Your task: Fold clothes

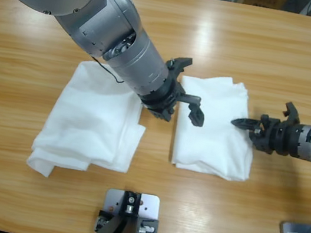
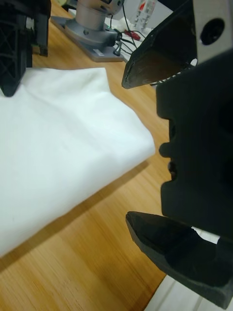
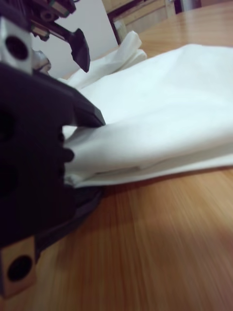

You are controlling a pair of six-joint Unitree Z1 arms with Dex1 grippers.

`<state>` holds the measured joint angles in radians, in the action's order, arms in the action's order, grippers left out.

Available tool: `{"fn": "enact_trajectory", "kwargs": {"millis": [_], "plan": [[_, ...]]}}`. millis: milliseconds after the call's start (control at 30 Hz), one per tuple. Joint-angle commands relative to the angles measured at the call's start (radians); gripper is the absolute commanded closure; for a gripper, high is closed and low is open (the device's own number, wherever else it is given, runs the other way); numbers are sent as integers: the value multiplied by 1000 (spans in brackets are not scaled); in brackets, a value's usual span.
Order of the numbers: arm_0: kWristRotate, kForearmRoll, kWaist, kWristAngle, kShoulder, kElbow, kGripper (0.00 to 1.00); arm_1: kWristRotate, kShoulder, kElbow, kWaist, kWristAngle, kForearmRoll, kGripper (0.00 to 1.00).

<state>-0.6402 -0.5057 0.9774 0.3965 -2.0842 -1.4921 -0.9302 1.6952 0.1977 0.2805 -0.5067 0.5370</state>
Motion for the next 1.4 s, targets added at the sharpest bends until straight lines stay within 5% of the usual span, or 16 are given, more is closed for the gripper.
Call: {"fn": "enact_trajectory", "kwargs": {"millis": [33, 567, 767, 1000, 1400], "plan": [[-6, 9, -8, 13, -62, -8, 0, 20, 186, -102, -10, -47, 151, 1000], [-20, 6, -28, -30, -156, 3, 0, 71, 140, -101, -10, -75, 136, 1000], [-55, -1, -28, -84, -210, -82, 0, 76, 129, -100, -10, -95, 88, 1000], [-50, -148, 15, -70, -280, -263, 49, 85, 80, -96, -10, -92, 4, 1000], [-139, -260, 94, -61, -260, -248, 0, 83, 63, -96, -10, -79, 0, 1000]]}}
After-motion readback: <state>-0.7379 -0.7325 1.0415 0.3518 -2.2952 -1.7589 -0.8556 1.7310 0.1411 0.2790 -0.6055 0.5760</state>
